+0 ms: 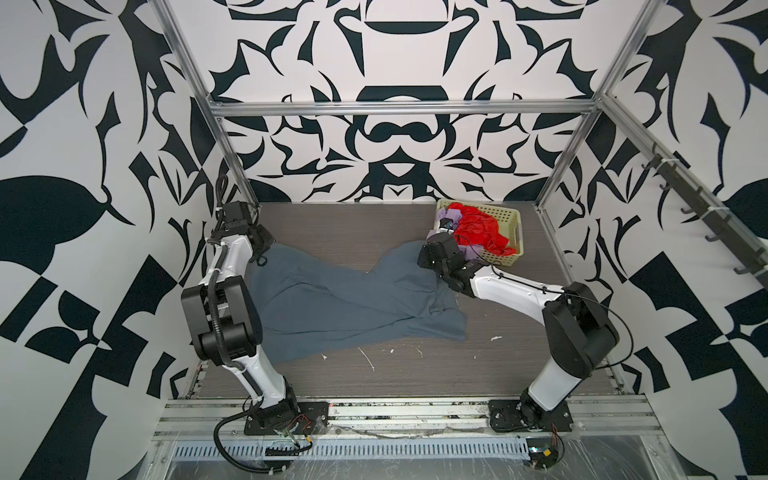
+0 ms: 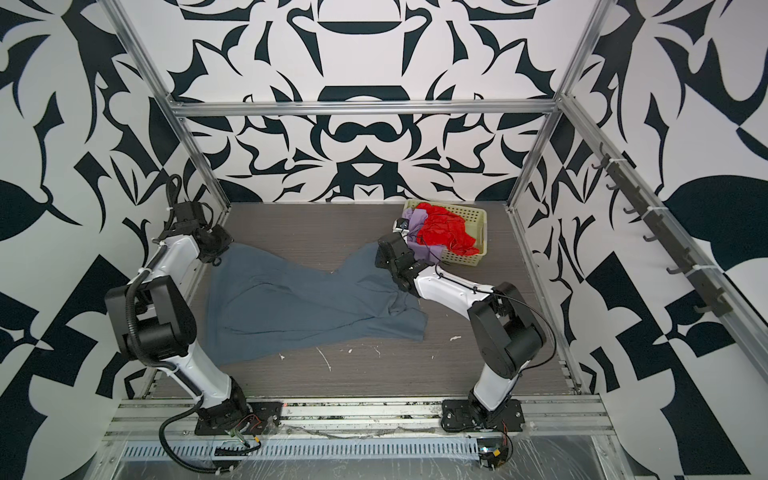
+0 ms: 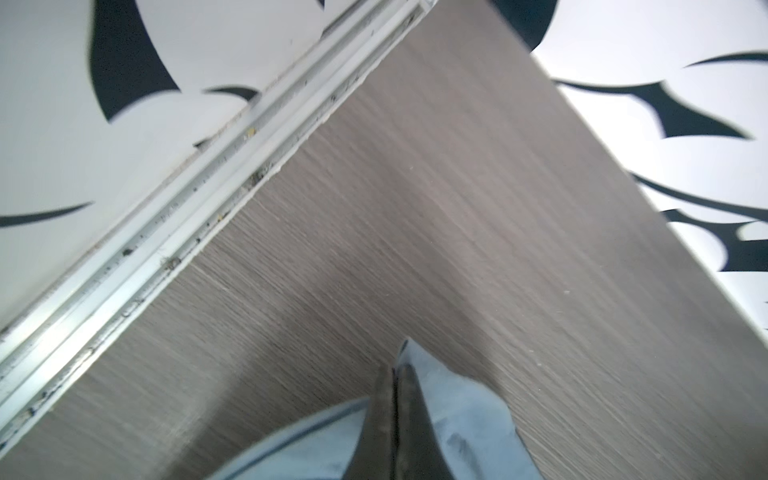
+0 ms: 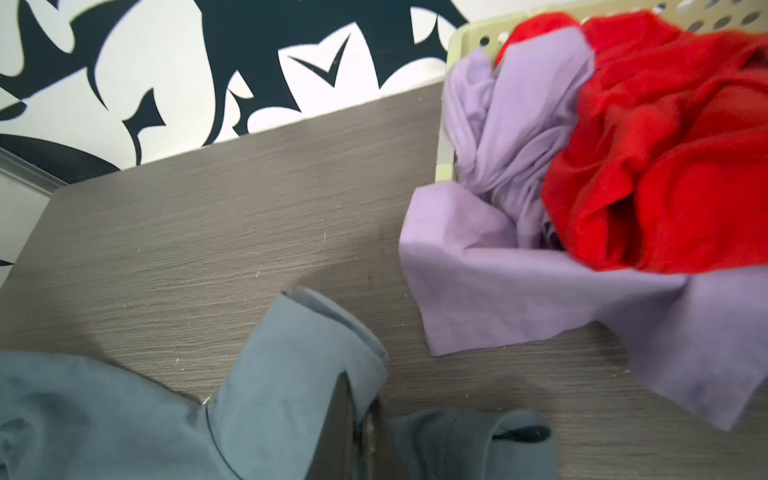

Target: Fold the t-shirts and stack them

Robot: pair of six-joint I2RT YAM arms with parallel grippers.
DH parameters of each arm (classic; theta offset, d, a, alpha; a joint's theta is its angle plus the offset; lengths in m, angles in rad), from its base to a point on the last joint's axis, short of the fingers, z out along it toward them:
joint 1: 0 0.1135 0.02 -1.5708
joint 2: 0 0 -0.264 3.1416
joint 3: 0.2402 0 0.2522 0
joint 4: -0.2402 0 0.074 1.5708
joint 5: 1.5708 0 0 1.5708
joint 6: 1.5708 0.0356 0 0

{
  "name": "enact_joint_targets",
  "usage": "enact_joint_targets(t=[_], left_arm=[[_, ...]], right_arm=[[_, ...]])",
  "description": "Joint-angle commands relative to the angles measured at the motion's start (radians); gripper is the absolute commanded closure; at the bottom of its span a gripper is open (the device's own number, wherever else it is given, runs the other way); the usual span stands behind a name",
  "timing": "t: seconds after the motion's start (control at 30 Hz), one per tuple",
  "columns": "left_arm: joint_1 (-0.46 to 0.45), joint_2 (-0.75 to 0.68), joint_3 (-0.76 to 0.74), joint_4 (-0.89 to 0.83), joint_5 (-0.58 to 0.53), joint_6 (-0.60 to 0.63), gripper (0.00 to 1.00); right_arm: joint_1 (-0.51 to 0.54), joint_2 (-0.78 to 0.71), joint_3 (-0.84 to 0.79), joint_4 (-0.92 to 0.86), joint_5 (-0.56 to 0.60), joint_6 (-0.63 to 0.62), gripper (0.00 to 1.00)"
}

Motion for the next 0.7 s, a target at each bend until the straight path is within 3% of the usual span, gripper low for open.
enact_joint_targets(t=[0.0,0.33,0.67], left_arm=[[0.003,-0.049,-0.028,-0.009,0.002,0.000,1.00],[0.023,-0.252,-0.077,-0.025,-0.077,0.026,1.00],[0.027,-0.408,-0.157,-0.080,-0.133,0.013,1.00]], right_arm=[[0.002,-0.053,-0.024,0.031,0.036,-0.041,1.00],[0.003,-0.202,-0.003,0.036,0.085,-0.229,1.00],[0.002,-0.316,-0.060,0.038,0.062,-0.226,1.00]])
